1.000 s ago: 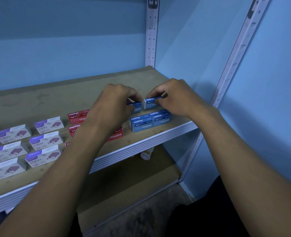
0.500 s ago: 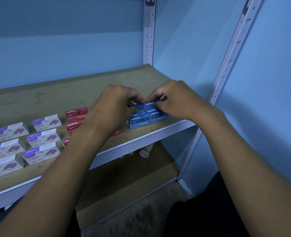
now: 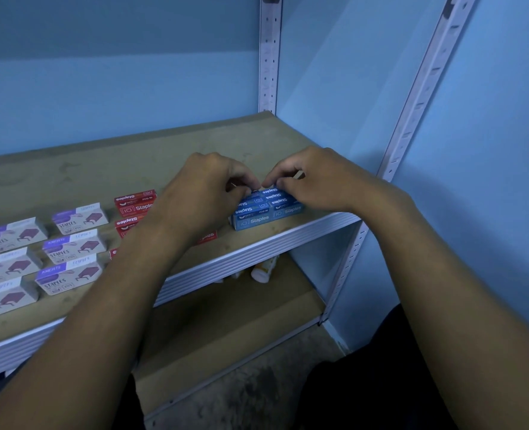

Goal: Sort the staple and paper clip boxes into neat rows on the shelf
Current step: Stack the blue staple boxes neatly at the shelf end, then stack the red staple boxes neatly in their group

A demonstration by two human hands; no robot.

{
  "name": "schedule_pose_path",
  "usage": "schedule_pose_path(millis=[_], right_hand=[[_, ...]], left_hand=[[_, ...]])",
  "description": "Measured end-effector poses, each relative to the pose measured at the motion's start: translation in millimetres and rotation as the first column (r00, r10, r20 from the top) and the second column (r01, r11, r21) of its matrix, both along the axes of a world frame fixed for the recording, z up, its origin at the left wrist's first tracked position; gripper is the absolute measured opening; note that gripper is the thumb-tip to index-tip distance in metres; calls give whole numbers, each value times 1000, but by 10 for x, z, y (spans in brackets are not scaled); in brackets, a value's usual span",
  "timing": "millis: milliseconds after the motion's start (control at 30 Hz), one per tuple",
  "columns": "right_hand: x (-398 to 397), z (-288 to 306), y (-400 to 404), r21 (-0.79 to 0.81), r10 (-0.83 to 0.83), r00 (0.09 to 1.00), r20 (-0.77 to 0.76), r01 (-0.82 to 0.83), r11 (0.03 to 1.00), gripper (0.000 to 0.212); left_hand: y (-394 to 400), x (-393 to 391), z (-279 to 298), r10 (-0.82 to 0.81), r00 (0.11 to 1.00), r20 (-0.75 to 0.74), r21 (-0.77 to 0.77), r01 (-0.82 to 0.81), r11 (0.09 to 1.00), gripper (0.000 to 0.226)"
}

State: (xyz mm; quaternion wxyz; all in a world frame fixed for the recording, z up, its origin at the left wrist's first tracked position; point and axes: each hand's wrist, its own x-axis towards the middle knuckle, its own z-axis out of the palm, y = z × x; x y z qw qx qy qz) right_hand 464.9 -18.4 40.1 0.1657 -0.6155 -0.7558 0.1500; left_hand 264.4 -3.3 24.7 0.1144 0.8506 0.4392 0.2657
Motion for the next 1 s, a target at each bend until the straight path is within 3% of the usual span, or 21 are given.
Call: schedule_pose_path(millis=[67,233,400,667,833,1000], right_hand=[[43,27,-26,-52,8,999,-49,-11,999,25],[126,26,-64,-158,74,997,-24,-77,984,51],[84,3,-25,-134,76,997,-7,-76,988,44],[26,17,-33,-78,69,995,69,-64,995,42],[34,6,-85,-118,46,999,-23,-48,992,51],[-58,132,-151,-35,64,996,-56,-66,997,46]], left_hand=[[-13,-7,6,8,1000,28,-21,-7,1000,15],[-64,-3,27,-23,999,26,-128,26,991,58],[-94,35,39,3,1000,-2,-131,-3,991,68],[-55,55,23,14,1000,20,-135,-11,991,57],[-90,-8,-7,3,999,50,-93,2,996,56],[-188,-225,113,12,997,76,41,-15,999,30]])
